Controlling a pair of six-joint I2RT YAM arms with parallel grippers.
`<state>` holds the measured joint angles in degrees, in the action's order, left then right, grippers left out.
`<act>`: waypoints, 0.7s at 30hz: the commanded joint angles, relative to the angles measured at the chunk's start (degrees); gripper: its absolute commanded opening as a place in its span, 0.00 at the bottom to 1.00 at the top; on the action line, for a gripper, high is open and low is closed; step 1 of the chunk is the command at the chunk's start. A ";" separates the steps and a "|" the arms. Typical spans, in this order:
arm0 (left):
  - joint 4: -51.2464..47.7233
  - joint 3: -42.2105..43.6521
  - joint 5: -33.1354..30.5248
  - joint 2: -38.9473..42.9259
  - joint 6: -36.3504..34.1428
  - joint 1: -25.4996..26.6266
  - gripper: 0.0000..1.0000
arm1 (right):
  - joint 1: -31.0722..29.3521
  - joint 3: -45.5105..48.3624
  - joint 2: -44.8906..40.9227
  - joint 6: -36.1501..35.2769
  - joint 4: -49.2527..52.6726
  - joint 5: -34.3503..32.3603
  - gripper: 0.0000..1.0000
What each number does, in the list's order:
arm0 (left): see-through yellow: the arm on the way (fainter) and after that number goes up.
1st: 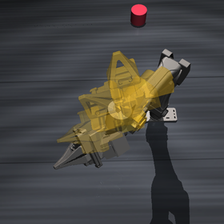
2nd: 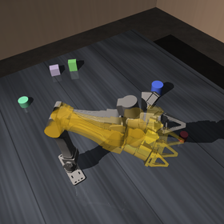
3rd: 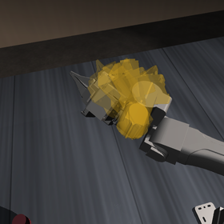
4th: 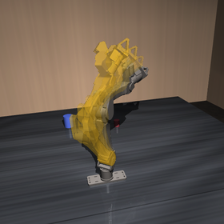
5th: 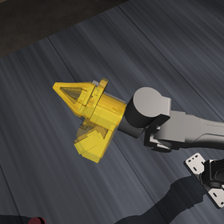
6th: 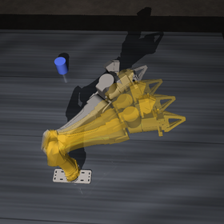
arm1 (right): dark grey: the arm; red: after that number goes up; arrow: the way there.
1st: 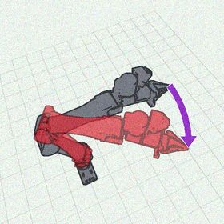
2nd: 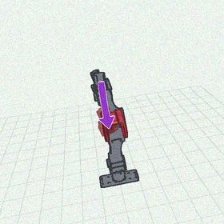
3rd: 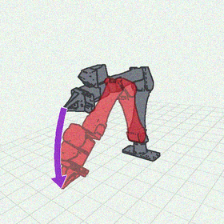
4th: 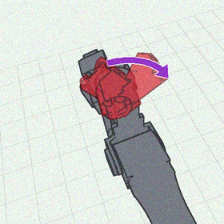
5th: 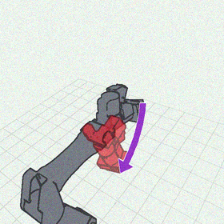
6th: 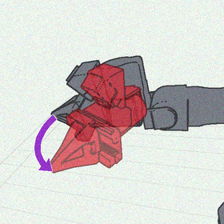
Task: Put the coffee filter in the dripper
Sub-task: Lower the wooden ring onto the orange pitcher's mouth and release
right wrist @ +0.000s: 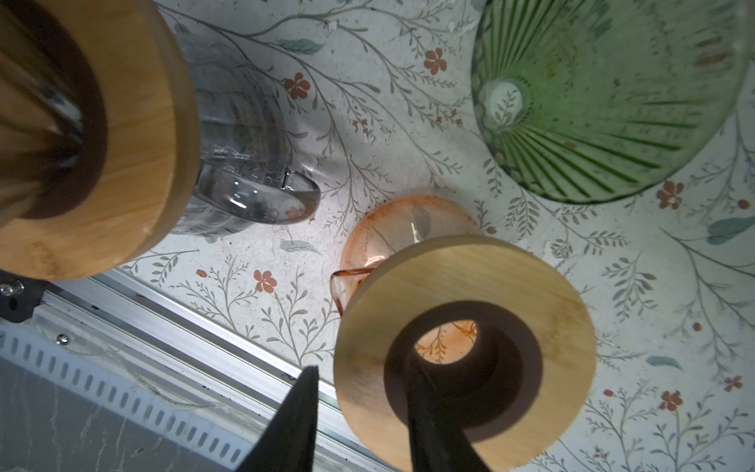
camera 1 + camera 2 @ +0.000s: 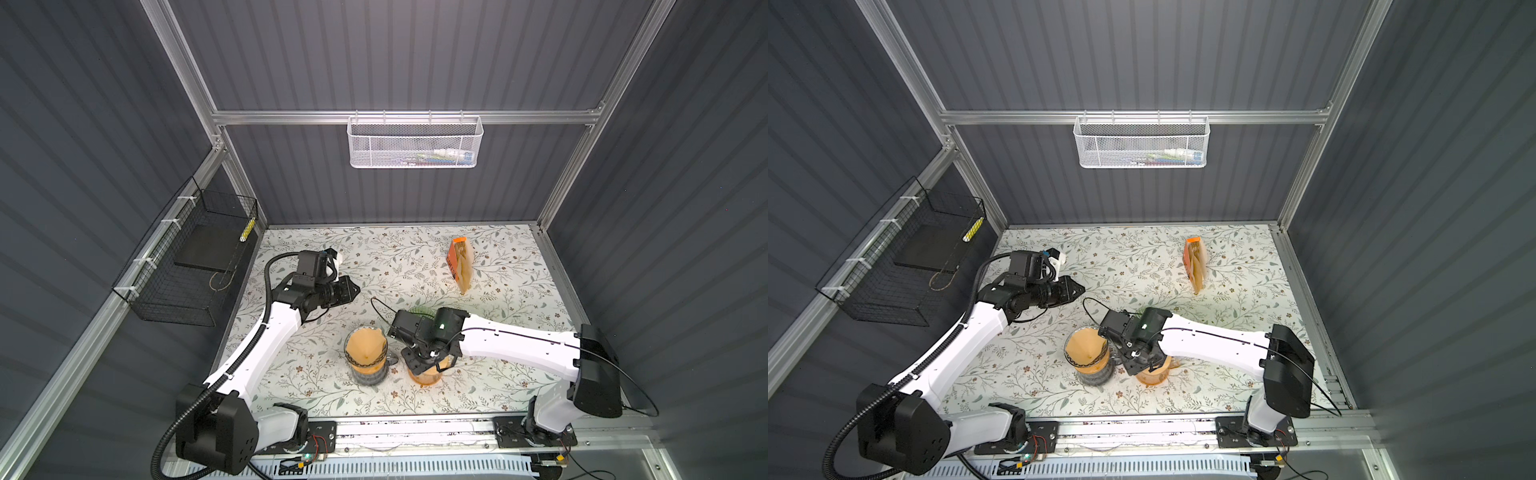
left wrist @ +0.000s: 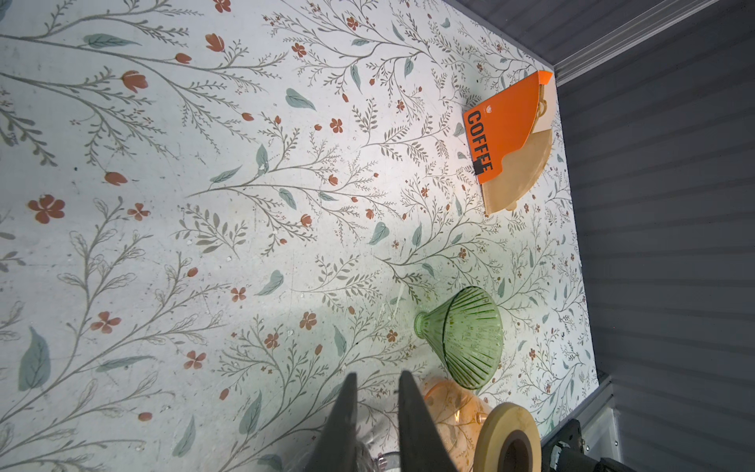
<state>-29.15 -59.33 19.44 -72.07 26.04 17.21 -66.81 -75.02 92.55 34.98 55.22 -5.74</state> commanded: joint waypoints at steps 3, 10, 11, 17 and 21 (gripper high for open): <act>-0.85 0.19 -0.19 1.45 -2.11 0.28 0.20 | -0.01 -0.90 -2.20 1.84 2.33 -1.91 0.38; -1.99 -1.08 2.10 0.04 -2.40 0.28 0.20 | 2.94 2.38 -6.55 3.13 0.37 -3.28 0.37; -2.04 -1.19 2.47 0.00 -2.40 0.35 0.20 | 3.31 3.19 -7.42 3.58 0.07 -4.03 0.37; -1.81 -1.26 3.06 -0.61 -1.27 1.77 0.20 | 8.04 10.31 -13.89 5.10 -3.59 -3.63 0.34; -0.45 -1.08 2.91 -1.63 0.15 4.14 0.20 | 11.53 15.34 -17.66 4.86 -6.12 -1.28 0.30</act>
<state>-29.74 -59.35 21.32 -72.71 25.26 20.03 -56.73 -61.82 76.86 39.03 50.96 -8.34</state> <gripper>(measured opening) 0.202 0.307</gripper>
